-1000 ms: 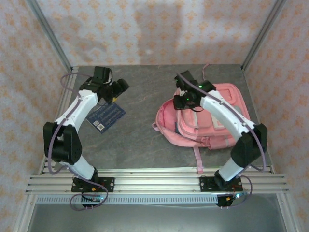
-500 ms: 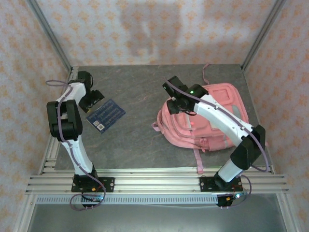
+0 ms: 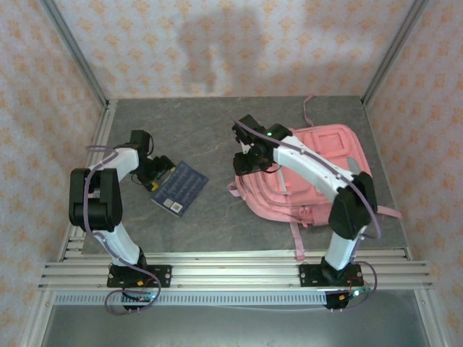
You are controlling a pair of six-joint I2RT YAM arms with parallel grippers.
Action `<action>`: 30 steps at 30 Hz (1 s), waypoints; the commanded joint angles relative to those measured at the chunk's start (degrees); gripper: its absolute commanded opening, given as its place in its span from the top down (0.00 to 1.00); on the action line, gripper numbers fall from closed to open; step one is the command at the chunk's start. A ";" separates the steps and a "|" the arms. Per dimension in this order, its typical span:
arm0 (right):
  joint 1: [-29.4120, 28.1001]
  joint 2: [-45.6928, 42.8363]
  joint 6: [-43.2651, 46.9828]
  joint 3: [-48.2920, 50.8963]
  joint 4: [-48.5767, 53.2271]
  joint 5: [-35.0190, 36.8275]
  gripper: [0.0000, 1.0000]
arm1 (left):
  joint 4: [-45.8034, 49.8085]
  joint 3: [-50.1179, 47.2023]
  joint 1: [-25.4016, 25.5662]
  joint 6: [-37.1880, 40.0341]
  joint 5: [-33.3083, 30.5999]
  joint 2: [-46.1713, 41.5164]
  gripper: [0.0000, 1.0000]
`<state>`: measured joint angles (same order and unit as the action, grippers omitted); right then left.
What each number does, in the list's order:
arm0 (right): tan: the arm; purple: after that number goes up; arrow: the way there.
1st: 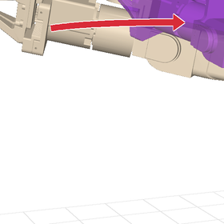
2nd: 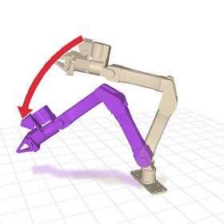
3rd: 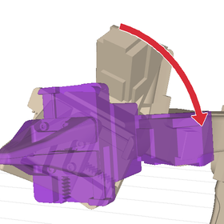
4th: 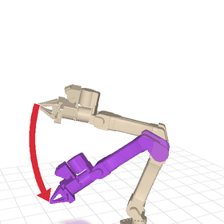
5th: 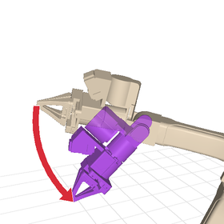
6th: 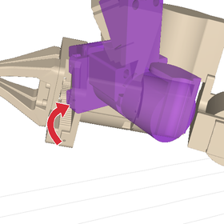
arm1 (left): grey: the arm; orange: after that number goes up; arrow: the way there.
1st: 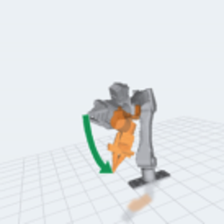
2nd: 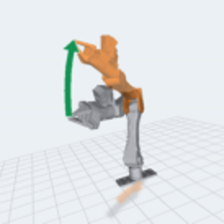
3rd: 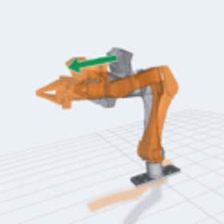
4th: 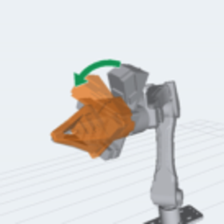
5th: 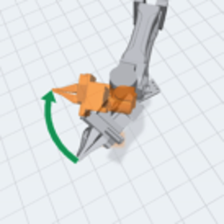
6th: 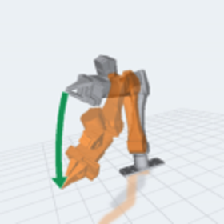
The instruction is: Pack books, pencil case, and school supplies into a backpack
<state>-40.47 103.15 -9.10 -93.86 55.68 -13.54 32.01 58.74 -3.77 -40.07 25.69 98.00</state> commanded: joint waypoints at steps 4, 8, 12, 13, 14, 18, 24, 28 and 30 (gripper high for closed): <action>-0.14 9.79 -7.00 -7.38 -3.41 -11.87 0.53 | 0.16 -8.70 5.14 -5.67 4.61 -7.03 0.19; -1.31 13.74 -8.48 -8.47 -2.77 -15.11 0.61 | 5.22 -7.10 4.62 -1.94 -0.63 -9.49 0.18; -4.12 13.88 -6.02 -5.77 -1.72 -14.60 0.89 | 8.68 -2.70 3.52 -0.06 -4.65 -10.51 0.18; -5.42 13.89 -5.18 -4.89 -1.67 -14.00 0.94 | 9.30 -1.37 3.51 0.36 -5.87 -10.72 0.17; -6.76 13.96 -4.33 -4.31 -1.55 -13.36 0.99 | 9.62 -0.20 3.51 0.60 -6.66 -10.81 0.18; -10.78 16.11 -3.34 -2.72 -1.79 -12.09 1.00 | 6.97 0.81 3.74 0.11 -2.80 -9.18 0.19; -13.12 17.73 -5.10 2.04 -5.81 -11.37 1.00 | 4.24 -0.50 5.50 0.99 5.29 -6.83 0.19; -13.09 19.23 -6.91 3.84 -9.00 -7.94 1.00 | 6.03 -1.57 5.88 2.61 5.65 -6.89 0.18; -12.62 20.57 -7.05 2.67 -9.98 -7.00 1.00 | 6.71 -2.58 5.88 3.10 5.19 -7.29 0.18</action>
<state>-53.54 122.04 -15.07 -90.67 49.39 -24.93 36.73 57.67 2.04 -38.94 30.09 90.80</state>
